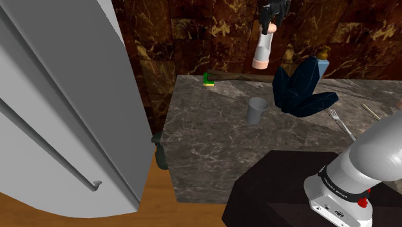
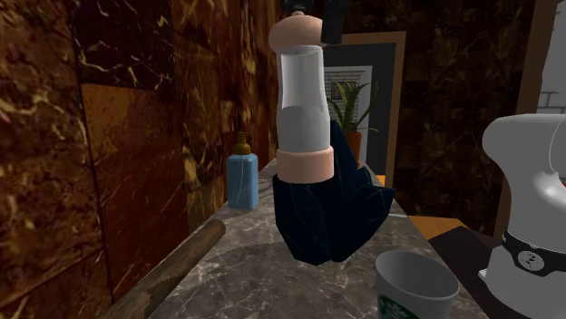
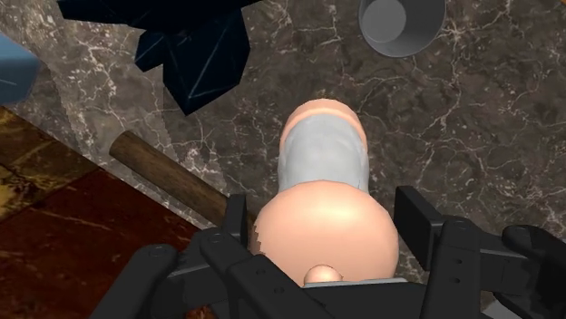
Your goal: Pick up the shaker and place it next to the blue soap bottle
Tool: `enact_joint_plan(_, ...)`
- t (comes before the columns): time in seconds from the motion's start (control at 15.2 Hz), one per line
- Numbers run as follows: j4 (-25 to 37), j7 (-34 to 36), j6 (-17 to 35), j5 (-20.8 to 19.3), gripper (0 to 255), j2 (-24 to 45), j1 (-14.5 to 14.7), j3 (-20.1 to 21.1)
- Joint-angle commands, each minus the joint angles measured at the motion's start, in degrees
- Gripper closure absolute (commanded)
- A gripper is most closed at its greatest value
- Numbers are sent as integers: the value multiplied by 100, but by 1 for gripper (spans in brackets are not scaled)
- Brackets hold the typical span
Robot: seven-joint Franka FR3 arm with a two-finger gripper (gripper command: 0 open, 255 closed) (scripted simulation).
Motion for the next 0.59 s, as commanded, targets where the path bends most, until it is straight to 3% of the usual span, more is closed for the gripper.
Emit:
enact_joint_plan(0.0, 197, -13, -155, 3, 255, 43, 4, 7)
enact_joint_plan(0.53, 1101, -104, -818, 6, 255, 278, 7, 16)
